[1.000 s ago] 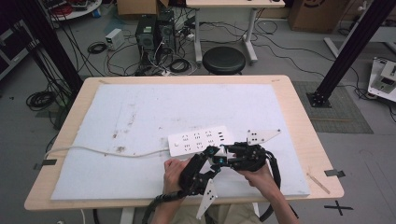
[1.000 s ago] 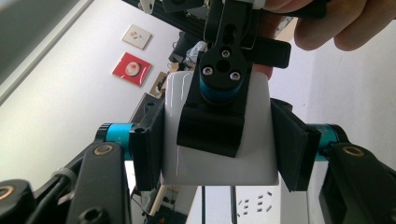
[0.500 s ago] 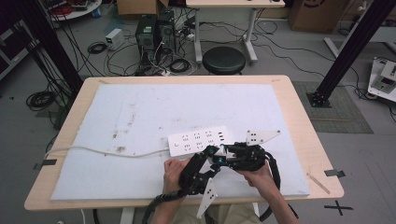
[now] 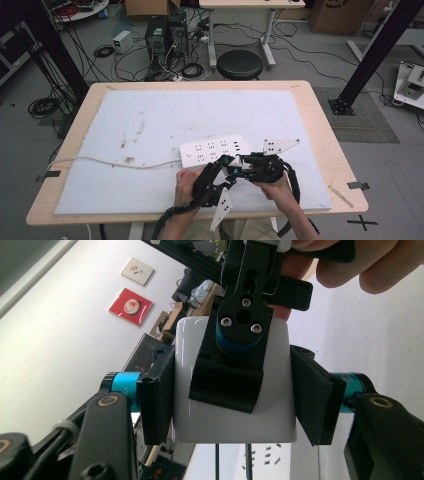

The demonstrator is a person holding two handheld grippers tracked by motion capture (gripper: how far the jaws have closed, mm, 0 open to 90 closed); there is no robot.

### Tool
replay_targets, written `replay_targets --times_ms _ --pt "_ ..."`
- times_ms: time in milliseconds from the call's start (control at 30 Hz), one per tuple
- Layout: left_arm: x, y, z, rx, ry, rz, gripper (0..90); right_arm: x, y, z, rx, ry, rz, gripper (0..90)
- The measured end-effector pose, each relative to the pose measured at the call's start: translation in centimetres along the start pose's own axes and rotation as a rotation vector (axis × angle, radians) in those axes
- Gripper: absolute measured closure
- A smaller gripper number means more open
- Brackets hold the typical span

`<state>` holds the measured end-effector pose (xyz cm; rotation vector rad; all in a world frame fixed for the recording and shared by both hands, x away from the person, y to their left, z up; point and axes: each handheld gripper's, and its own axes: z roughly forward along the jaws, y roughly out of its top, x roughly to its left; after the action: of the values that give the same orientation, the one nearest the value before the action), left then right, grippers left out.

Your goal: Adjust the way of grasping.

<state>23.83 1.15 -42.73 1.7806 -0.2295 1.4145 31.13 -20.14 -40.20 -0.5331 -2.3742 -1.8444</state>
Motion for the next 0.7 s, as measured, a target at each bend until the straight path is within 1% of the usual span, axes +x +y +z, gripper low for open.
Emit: replay_targets --times_ms 33,67,133,200,233,267,300,333,367,400,433,500,533,600,633,667,700 --pt "0.0 0.0 0.1 0.001 -0.005 -0.009 38.4 0.0 0.0 0.0 -0.002 0.004 -0.001 63.4" --pt "-0.1 0.0 0.1 0.008 -0.002 -0.006 36.5 0.0 0.0 0.0 -0.004 0.004 0.003 63.4" --pt "-0.1 0.0 0.2 0.006 -0.010 -0.022 34.6 0.0 0.0 0.0 -0.001 0.003 0.006 63.3" --pt "-0.2 0.0 0.2 0.011 -0.006 -0.024 33.3 -0.1 0.0 0.0 -0.001 0.002 0.006 63.4" --pt "-0.2 0.0 0.2 0.011 -0.006 -0.024 31.0 -0.1 0.0 0.0 -0.001 0.002 0.006 63.4" --pt "-0.1 0.0 0.2 0.014 0.004 -0.037 31.0 -0.2 0.0 0.0 -0.006 0.004 0.002 63.3" --pt "0.0 -0.1 0.2 0.014 0.000 -0.047 27.1 -0.1 0.0 -0.1 -0.002 0.003 0.009 63.3" --pt "0.0 -0.1 0.1 0.017 0.011 -0.045 27.2 -0.2 0.0 -0.1 -0.002 0.001 0.008 63.3" --pt "0.1 -0.1 0.1 0.013 0.000 -0.054 26.8 -0.2 0.0 -0.2 -0.001 0.002 0.012 63.3" --pt "0.0 -0.1 0.1 0.014 0.008 -0.058 25.9 -0.2 0.0 -0.2 -0.002 0.001 0.008 63.3" --pt "0.1 -0.1 0.1 0.017 0.003 -0.053 23.7 -0.2 0.0 -0.2 -0.003 0.000 0.006 63.3" --pt "0.2 -0.1 0.0 0.015 0.001 -0.060 21.9 -0.2 0.0 -0.2 -0.004 -0.003 0.005 63.3" --pt "0.4 -0.1 -0.1 0.004 -0.002 -0.082 20.3 -0.3 0.0 -0.3 -0.008 -0.011 0.006 63.3" --pt "0.6 0.0 -0.3 -0.011 -0.028 -0.109 20.3 -0.4 0.0 -0.4 -0.012 -0.014 0.005 63.3" --pt "0.7 0.0 -0.3 -0.011 -0.017 -0.108 20.3 -0.4 0.0 -0.4 -0.016 -0.016 0.007 63.3" --pt "0.8 0.0 -0.4 -0.012 -0.028 -0.113 20.2 -0.4 0.0 -0.6 -0.016 -0.018 0.012 63.3" --pt "0.8 0.0 -0.5 -0.012 -0.027 -0.121 20.3 -0.4 0.0 -0.6 -0.022 -0.020 0.007 63.3"
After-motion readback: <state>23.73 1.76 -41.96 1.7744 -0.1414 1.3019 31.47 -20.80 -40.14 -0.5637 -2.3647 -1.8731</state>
